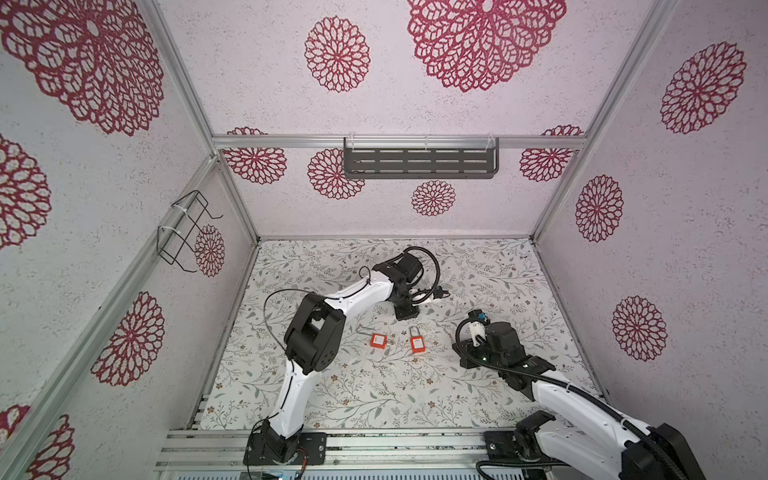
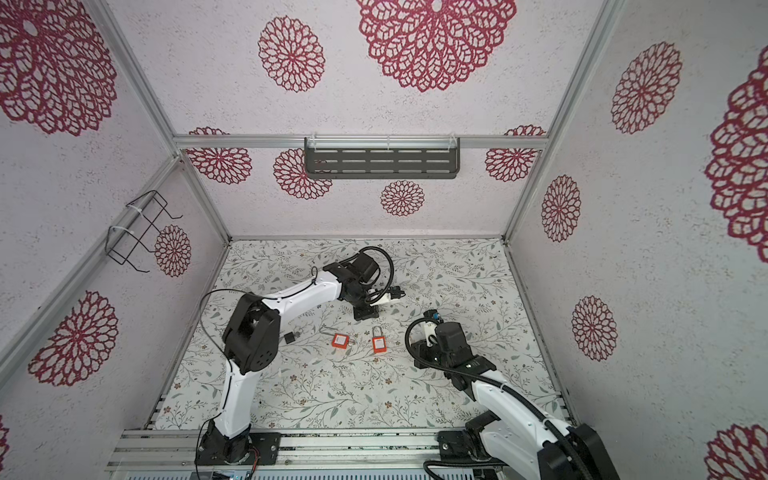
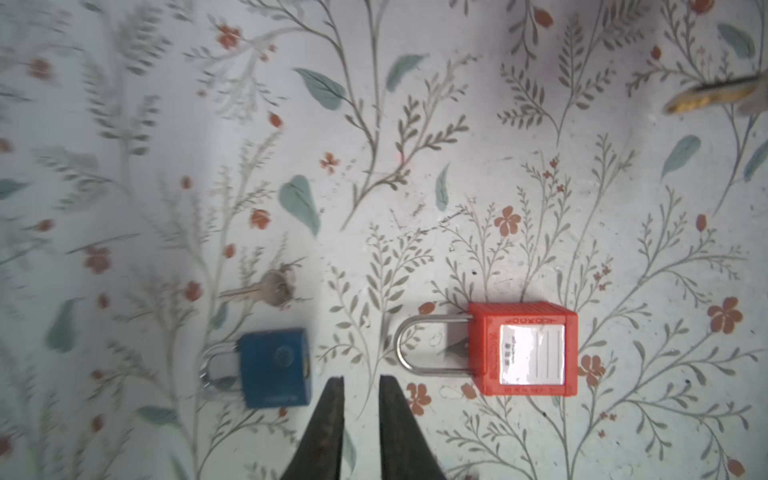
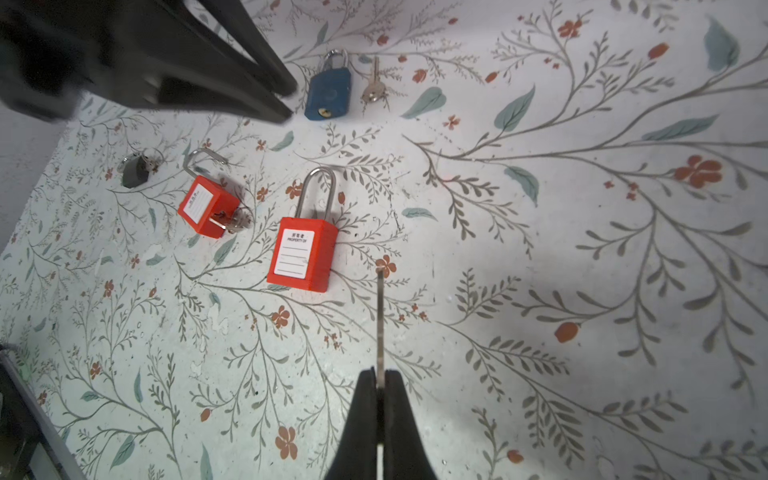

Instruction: Lock with the key

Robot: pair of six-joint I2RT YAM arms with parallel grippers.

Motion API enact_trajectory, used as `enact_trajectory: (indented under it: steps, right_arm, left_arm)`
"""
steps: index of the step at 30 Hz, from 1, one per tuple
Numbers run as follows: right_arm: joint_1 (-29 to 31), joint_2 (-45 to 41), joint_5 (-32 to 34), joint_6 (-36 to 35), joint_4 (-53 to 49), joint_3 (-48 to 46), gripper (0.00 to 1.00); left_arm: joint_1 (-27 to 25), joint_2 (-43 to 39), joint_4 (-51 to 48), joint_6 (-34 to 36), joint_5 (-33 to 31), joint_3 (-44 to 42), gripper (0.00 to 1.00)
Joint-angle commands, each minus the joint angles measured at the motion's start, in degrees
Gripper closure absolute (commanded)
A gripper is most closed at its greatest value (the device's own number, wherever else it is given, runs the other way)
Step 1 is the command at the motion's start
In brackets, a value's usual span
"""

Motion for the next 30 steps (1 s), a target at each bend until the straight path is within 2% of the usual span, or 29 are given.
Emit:
enact_trajectory:
  steps: [1, 5, 9, 13, 17, 22, 28, 30]
  right_arm:
    - [1.1, 3.6, -0.3, 2.2, 3.1, 3.0, 1.0]
    - [2.4, 9.0, 0.2, 2.2, 3.4, 5.7, 1.0]
    - [3.8, 14.2, 0.3, 1.9, 3.3, 8.8, 1.0]
    - [4.8, 18.4, 0.9, 2.5, 3.5, 10.9, 1.0]
    - [5.5, 22.5, 1.3, 2.9, 2.3, 13.6, 1.0]
    - [6.1, 27.7, 0.8, 3.8, 1.0, 16.8, 1.0]
    - [7.2, 29.7, 3.2, 4.7, -0.7, 17.7, 1.0]
    - [7.3, 29.3, 4.1, 4.9, -1.0, 17.7, 0.96]
  left_arm:
    - [2.2, -7.0, 11.7, -5.8, -4.4, -6.6, 0.78]
    - [3.7, -17.1, 18.1, -9.0, -6.9, -16.3, 0.7]
    - [5.8, -24.5, 21.6, -14.7, -9.3, -23.4, 0.68]
    - [7.6, -28.0, 18.8, -21.2, -14.8, -25.5, 0.68]
    - [8.2, -30.8, 16.5, -22.7, -18.2, -27.5, 0.68]
    - [9.3, -36.0, 20.9, -22.7, -21.9, -33.2, 0.68]
    - [10.9, -39.1, 22.5, -22.8, -22.5, -36.2, 0.67]
    - [11.2, -39.5, 22.9, -23.3, -22.4, -36.7, 0.66]
